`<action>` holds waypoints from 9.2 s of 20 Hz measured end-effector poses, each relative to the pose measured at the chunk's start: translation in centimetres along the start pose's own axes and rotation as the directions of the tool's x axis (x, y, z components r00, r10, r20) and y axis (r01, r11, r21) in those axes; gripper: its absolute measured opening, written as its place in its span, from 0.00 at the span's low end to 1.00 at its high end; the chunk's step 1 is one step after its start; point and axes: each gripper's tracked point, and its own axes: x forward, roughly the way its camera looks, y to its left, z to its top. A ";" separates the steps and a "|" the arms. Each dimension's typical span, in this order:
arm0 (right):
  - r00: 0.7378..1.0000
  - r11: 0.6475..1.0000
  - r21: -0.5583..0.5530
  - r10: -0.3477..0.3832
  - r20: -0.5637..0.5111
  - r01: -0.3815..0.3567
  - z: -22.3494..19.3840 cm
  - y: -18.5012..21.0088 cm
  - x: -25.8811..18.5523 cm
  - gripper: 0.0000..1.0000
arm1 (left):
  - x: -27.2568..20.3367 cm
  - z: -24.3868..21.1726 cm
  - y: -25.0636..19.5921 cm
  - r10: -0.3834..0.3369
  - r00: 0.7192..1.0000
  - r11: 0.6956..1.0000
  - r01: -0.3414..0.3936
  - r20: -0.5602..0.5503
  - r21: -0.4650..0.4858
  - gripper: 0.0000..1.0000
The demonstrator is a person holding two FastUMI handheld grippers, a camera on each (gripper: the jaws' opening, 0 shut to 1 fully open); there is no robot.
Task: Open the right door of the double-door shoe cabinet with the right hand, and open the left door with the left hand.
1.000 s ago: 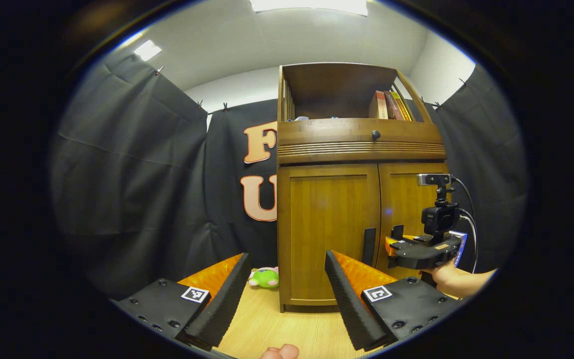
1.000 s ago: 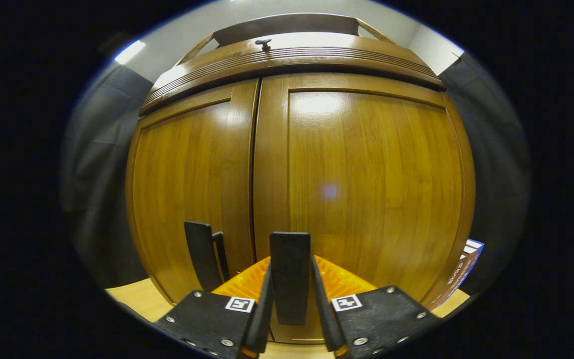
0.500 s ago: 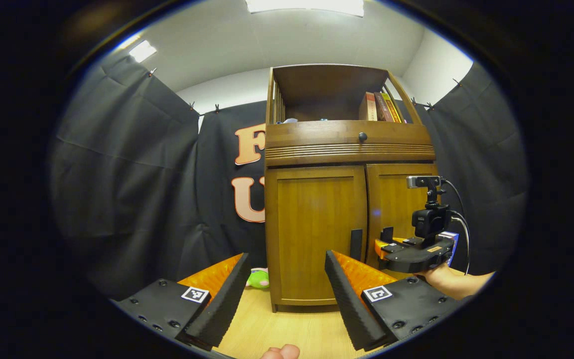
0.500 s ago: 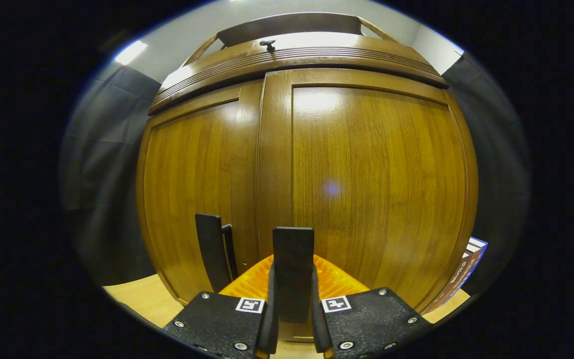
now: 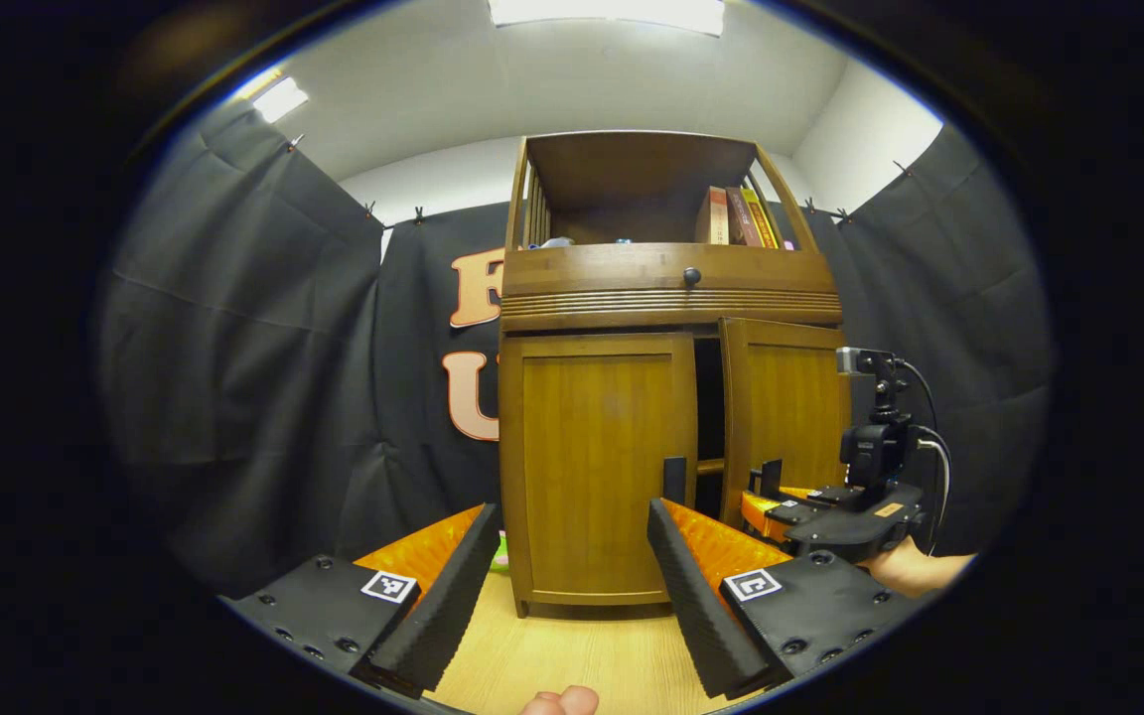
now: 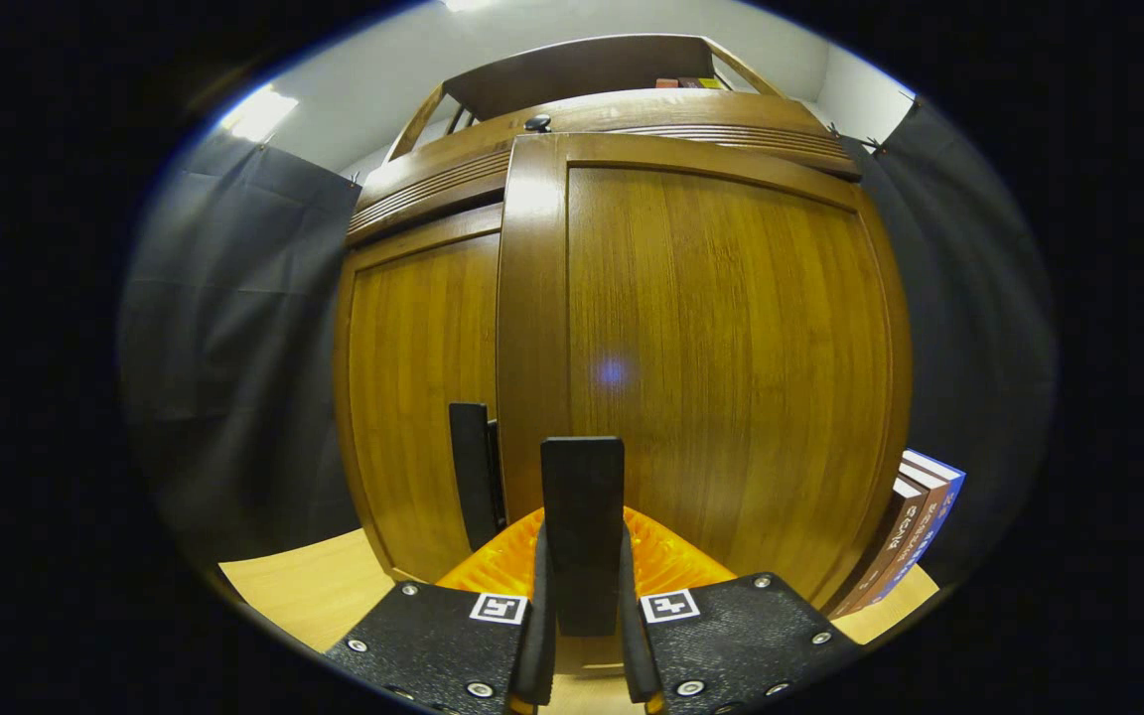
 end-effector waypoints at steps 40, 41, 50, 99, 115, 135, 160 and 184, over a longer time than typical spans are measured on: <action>0.958 0.962 0.016 -0.271 -0.094 0.273 -3.6 -19.6 -18.8 0.14 | 0.0 -0.2 -9.2 -0.137 0.990 0.989 0.138 0.007 -0.047 0.99; 0.960 0.963 0.028 -0.264 -0.094 0.268 -3.6 -20.0 -19.1 0.04 | -0.2 -0.1 -9.3 -0.137 0.990 0.989 0.138 0.007 -0.046 0.99; 0.981 0.982 0.049 -0.177 -0.082 0.181 -3.6 -22.8 -19.7 0.02 | -0.8 0.6 -9.1 -0.127 0.992 0.992 0.127 0.018 -0.020 0.96; 0.994 0.994 0.025 -0.110 0.005 0.109 -0.2 -6.1 -24.3 0.93 | 9.7 -3.4 -6.2 -0.134 0.991 0.990 0.133 -0.025 -0.051 0.95; 0.973 0.972 0.046 -0.231 0.000 0.231 0.7 -8.1 -24.0 0.93 | 25.7 -15.4 -10.9 -0.216 0.949 0.974 0.192 -0.230 -0.123 0.96; 0.970 0.969 0.048 -0.240 -0.019 0.241 1.2 -8.7 -24.9 0.92 | 24.6 -15.4 -11.5 -0.163 0.965 0.985 0.149 -0.207 -0.085 0.32; 0.999 0.999 0.013 -0.037 -0.036 0.037 0.0 -0.7 -24.2 1.00 | 6.4 -12.2 8.3 0.131 0.966 0.985 -0.153 -0.223 -0.084 0.14; 0.996 0.998 -0.012 -0.063 -0.067 0.062 -1.7 7.5 -22.4 0.93 | 4.7 -12.9 20.5 -0.265 0.948 0.962 0.249 -0.178 -0.108 0.15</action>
